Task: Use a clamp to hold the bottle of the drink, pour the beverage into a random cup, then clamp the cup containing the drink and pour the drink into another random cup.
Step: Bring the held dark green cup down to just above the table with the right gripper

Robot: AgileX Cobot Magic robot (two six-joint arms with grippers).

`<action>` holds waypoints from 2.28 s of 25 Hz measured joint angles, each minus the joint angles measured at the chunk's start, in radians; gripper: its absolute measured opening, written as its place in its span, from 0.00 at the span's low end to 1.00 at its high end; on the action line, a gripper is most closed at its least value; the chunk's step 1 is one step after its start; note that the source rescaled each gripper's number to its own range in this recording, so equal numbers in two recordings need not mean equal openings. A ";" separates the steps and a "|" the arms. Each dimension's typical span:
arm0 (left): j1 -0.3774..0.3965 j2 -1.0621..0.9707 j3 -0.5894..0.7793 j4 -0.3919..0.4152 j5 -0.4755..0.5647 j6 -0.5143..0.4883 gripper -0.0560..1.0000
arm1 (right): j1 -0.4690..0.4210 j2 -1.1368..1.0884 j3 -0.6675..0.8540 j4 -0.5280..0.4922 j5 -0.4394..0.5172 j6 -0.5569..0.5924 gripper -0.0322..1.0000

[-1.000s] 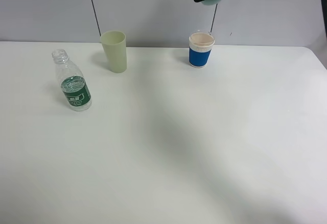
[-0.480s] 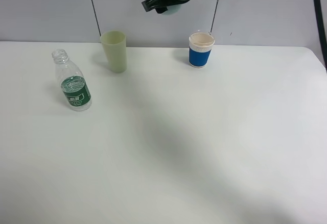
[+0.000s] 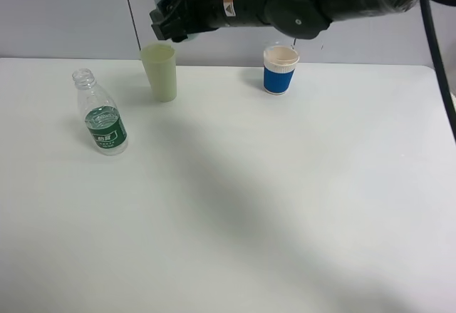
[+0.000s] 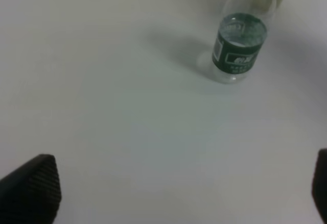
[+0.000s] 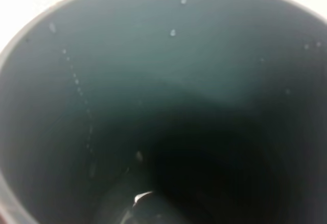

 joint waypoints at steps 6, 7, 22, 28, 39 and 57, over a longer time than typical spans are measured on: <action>0.000 0.000 0.000 0.000 0.000 0.000 1.00 | 0.002 0.000 0.148 0.000 -0.100 -0.027 0.03; 0.000 0.000 0.000 0.000 0.000 0.000 1.00 | 0.002 -0.001 0.174 0.000 -0.111 -0.034 0.03; 0.000 0.000 0.000 0.000 0.000 0.000 1.00 | -0.045 0.025 0.473 0.289 -0.419 -0.277 0.03; 0.000 0.000 0.000 0.000 0.000 0.000 1.00 | -0.045 0.078 0.549 0.345 -0.545 -0.391 0.03; 0.000 0.000 0.000 0.000 0.000 0.000 1.00 | -0.045 0.210 0.553 0.423 -0.626 -0.404 0.03; 0.000 0.000 0.000 0.000 0.000 0.000 1.00 | -0.045 0.267 0.552 0.445 -0.672 -0.455 0.03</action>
